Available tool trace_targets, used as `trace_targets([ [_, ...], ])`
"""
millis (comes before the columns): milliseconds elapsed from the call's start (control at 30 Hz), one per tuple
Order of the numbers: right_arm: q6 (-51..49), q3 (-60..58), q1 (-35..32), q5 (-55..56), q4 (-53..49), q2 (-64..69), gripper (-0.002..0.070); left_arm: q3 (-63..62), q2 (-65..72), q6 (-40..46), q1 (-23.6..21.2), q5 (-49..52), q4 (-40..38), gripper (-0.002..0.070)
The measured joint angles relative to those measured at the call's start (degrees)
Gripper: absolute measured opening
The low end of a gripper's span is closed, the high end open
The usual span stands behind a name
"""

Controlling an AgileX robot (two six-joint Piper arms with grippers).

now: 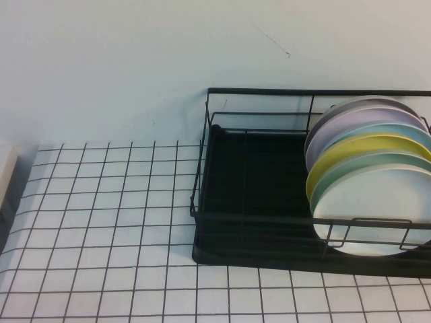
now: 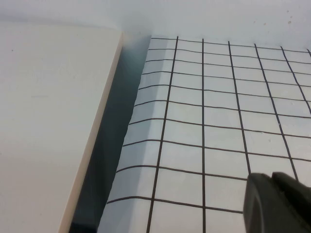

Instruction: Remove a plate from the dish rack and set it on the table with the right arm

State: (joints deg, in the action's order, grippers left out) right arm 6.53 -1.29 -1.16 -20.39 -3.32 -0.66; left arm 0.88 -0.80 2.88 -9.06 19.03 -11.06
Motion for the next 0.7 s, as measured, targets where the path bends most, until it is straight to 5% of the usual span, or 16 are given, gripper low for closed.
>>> trace_targets([
  [700,0.00,0.00,0.00,0.00,0.00,0.00,-0.0002,0.00,0.00,0.00,0.00,0.00,1.89,-0.0003],
])
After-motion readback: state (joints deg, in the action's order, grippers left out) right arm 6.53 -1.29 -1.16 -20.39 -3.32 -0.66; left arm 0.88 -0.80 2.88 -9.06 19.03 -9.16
